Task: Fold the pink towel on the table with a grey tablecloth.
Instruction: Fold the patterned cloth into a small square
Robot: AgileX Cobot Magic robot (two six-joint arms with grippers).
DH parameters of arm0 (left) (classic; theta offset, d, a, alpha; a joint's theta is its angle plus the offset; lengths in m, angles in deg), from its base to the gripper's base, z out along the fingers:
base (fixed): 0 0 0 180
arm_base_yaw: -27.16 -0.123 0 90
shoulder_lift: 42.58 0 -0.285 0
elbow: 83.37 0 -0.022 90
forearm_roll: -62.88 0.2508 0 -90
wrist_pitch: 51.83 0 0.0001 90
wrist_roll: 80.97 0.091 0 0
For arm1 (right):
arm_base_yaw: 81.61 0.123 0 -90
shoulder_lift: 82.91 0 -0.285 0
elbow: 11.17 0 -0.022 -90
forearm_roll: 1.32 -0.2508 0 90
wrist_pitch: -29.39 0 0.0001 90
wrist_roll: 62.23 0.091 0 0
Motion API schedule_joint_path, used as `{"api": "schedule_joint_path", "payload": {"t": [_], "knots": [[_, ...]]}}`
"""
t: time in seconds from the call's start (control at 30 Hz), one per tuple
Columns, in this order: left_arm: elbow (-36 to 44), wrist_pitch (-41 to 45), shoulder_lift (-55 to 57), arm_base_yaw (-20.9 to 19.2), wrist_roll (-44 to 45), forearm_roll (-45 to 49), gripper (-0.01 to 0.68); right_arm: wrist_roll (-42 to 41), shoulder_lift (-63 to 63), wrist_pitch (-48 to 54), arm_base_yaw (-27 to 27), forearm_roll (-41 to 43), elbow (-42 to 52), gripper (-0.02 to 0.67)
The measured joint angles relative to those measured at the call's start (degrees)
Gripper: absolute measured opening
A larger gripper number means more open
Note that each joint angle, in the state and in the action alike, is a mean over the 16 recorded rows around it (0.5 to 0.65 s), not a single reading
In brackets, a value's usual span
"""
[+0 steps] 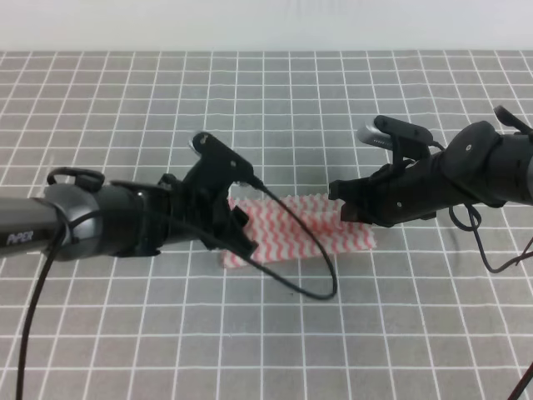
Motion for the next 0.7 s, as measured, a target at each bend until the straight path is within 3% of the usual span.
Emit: {"api": "schedule_joint_path", "payload": {"t": [0.27, 0.5, 0.7], "knots": [[-3.28, -4.95, -1.16, 0.0, -2.03, -0.13, 0.309, 0.0, 0.04, 0.07, 0.01, 0.0, 0.0, -0.015], [-5.08, -8.28, -3.51, 0.01, -4.9, -0.21, 0.309, 0.0, 0.04, 0.08, 0.01, 0.0, 0.0, -0.014], [-4.38, -6.2, -5.31, 0.01, -7.49, -0.14, 0.285, 0.0, 0.04, -0.05, 0.01, 0.0, 0.0, -0.014]]}}
